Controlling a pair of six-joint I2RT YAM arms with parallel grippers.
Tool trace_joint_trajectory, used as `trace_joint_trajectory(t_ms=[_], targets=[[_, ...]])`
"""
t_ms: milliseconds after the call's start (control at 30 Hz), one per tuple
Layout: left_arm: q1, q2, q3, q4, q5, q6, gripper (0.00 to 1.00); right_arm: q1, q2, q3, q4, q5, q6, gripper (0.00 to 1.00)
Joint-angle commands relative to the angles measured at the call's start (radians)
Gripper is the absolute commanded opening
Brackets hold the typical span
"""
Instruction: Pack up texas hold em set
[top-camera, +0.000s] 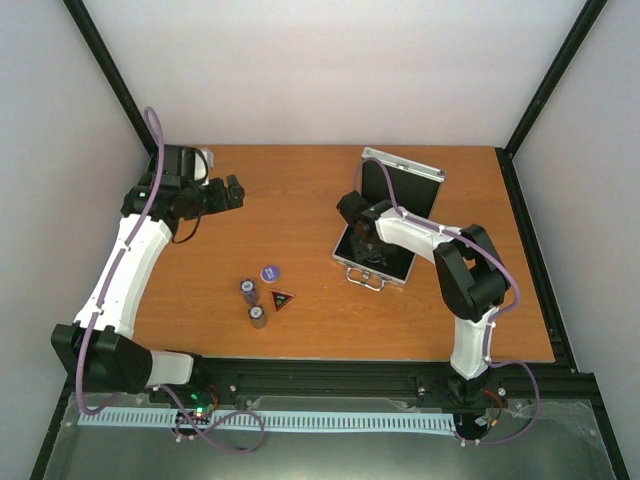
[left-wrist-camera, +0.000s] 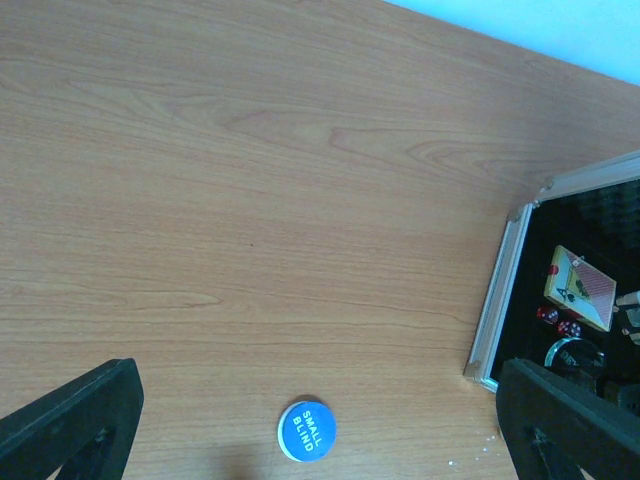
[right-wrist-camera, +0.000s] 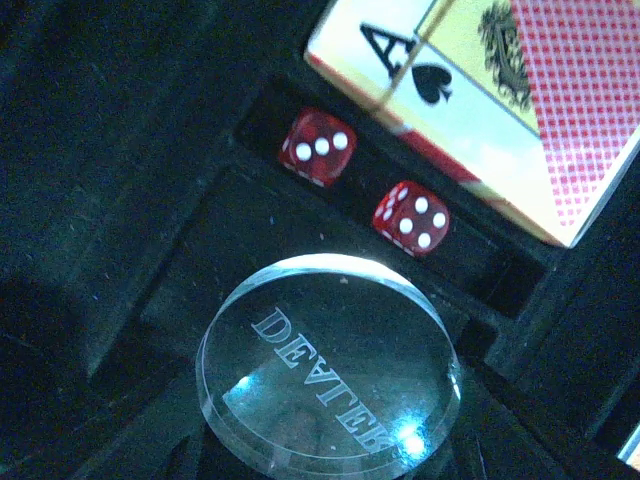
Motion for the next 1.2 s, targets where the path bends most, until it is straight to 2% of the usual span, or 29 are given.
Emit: trace_joint_trajectory(t_ms=[0, 133, 233, 567, 633, 700, 967, 1167], targets=[[0.006, 0.006, -0.007, 0.015, -0.006, 0.001, 1.0, -0.001, -0.05, -0.039, 0.037, -0.018, 0.022, 0.38], [0.005, 0.005, -0.011, 0.016, -0.001, -0.001, 1.0, -0.002, -0.03, -0.041, 0.046, -0.039, 0.017, 0.38], [0.006, 0.006, -0.013, 0.017, 0.0, 0.003, 1.0, 0.0, -0.012, -0.033, 0.051, -0.077, 0.015, 0.42], [0.006, 0.0, -0.022, 0.015, 0.003, 0.006, 1.0, 0.0, 0.022, -0.029, 0.044, -0.153, -0.003, 0.76], [0.006, -0.002, -0.024, 0.017, 0.003, 0.005, 1.0, 0.0, 0.018, -0.03, 0.04, -0.148, -0.003, 0.8], [0.006, -0.004, -0.025, 0.018, 0.007, 0.005, 1.0, 0.0, 0.014, -0.029, 0.04, -0.15, -0.002, 0.91], [0.006, -0.001, -0.019, 0.01, 0.001, 0.011, 1.0, 0.0, -0.046, 0.028, 0.01, -0.167, -0.004, 0.93], [0.006, 0.007, -0.016, 0.004, -0.02, 0.014, 1.0, 0.0, -0.102, 0.077, -0.018, -0.247, -0.056, 0.92]])
